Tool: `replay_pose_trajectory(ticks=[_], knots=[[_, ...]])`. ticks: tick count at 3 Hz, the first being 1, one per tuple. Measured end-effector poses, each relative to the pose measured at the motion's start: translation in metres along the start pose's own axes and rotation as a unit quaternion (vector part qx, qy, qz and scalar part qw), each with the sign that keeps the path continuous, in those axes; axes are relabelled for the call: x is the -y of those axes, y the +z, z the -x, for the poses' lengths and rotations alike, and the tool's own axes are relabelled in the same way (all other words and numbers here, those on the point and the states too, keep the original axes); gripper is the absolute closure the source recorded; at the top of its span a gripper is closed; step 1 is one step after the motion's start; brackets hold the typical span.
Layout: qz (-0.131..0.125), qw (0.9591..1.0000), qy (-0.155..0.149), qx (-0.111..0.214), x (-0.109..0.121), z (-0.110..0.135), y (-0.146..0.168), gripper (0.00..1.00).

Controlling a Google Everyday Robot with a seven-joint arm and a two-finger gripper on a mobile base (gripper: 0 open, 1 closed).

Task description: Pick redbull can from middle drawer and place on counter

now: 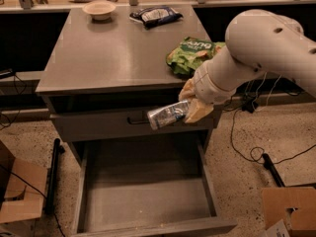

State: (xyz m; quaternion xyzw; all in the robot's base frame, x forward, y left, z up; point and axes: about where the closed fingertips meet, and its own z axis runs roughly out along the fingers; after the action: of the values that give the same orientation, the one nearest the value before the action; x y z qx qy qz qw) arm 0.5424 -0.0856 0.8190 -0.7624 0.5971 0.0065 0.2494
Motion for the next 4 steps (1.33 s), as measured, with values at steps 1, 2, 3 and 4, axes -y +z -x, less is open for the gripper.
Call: replay_pose_trajectory(ticks=[1, 2, 3, 4], knots=[[-0.019, 0.9995, -0.004, -0.023, 0.009, 0.000, -0.006, 1.00], [-0.034, 0.9976, -0.036, -0.048, 0.038, 0.009, -0.007, 1.00], [-0.042, 0.9949, -0.070, -0.059, 0.077, 0.022, 0.002, 1.00], [-0.049, 0.9934, -0.091, -0.050, 0.111, 0.036, 0.012, 1.00]])
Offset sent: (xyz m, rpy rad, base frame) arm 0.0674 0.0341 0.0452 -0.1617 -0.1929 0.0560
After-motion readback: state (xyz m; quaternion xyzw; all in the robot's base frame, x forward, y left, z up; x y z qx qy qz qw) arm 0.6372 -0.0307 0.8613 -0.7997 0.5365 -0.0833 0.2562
